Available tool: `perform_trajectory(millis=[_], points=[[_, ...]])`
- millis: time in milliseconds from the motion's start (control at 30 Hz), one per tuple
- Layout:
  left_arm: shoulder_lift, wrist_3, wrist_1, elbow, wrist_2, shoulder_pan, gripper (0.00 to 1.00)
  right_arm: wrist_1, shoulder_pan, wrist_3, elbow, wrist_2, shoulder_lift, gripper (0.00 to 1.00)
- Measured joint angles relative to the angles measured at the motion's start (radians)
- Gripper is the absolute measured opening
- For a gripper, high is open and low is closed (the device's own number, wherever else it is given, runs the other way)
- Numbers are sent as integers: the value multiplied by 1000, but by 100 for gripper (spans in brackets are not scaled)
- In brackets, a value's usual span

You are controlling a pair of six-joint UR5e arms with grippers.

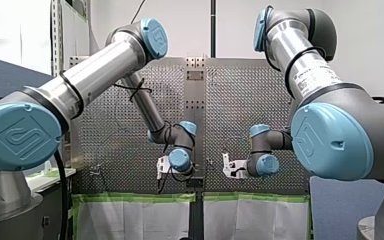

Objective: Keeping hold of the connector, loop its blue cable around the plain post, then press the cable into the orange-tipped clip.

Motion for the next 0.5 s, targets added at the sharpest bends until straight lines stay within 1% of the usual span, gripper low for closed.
perform_trajectory(millis=[133,200,500], points=[[-1,-3,21,0,-18,-18,1,-8,-4,2,0,0,0,0],[-1,-3,27,0,-24,-24,1,-14,-7,6,0,0,0,0],[-1,-3,40,0,-37,-26,1,-38,-18,21,0,1,0,0]])
